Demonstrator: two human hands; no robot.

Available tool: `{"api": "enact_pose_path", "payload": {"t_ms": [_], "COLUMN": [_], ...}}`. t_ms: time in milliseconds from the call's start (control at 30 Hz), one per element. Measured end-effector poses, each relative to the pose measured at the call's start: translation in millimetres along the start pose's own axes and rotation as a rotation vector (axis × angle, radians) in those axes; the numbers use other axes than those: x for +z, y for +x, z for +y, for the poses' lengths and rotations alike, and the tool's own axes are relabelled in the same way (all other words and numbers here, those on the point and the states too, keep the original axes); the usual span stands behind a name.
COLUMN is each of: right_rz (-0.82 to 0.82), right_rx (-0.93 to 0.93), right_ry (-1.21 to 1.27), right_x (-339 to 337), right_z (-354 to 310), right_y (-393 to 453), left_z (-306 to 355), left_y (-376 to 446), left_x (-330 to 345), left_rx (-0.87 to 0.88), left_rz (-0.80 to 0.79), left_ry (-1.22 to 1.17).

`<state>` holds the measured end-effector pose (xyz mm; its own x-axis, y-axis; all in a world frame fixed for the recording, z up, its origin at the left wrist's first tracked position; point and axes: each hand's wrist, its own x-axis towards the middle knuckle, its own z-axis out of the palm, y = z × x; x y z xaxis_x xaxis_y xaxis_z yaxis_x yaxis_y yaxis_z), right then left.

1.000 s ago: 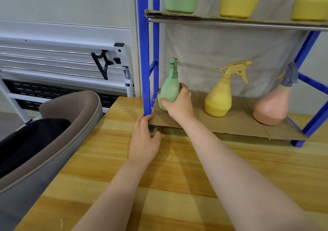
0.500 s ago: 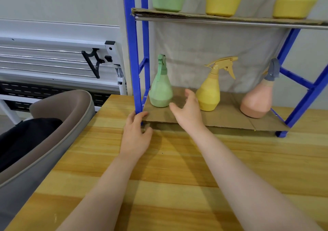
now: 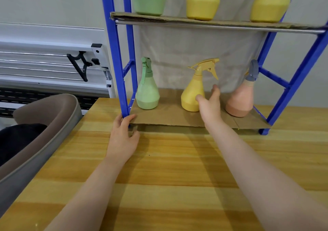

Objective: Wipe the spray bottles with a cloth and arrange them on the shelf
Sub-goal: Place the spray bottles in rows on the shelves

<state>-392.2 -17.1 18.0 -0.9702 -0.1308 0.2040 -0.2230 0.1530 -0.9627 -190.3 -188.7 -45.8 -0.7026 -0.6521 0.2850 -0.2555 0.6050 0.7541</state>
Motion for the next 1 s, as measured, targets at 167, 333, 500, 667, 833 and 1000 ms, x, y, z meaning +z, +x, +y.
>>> {"api": "enact_pose_path", "payload": {"t_ms": [167,333,500,667,833,1000], "right_rz": [-0.163,-0.184,-0.09,-0.093,-0.155,-0.165], "right_rx": [-0.029,-0.076,-0.118,-0.085,-0.133,-0.155], "right_ry": [0.02,-0.028,-0.312,-0.206,0.02,-0.126], "right_x": [0.9,4.9,10.8,14.5,8.0,7.5], "right_z": [-7.4,-12.9,-3.3,0.8,2.5,5.3], "right_y": [16.1,21.7,23.0,22.8,14.6,13.8], "left_z": [0.3,1.6,0.9,-1.3,-2.5,-3.3], "left_y": [0.0,-1.1,0.4,1.1,2.9,1.6], "left_x": [0.4,0.3,0.4,1.2,1.0,1.6], "left_rx": [0.009,0.013,0.007,-0.005,-0.015,-0.022], "left_rz": [0.013,0.013,0.01,0.002,-0.001,-0.007], "left_ry": [-0.01,-0.005,-0.013,-0.016,-0.003,0.0]}}
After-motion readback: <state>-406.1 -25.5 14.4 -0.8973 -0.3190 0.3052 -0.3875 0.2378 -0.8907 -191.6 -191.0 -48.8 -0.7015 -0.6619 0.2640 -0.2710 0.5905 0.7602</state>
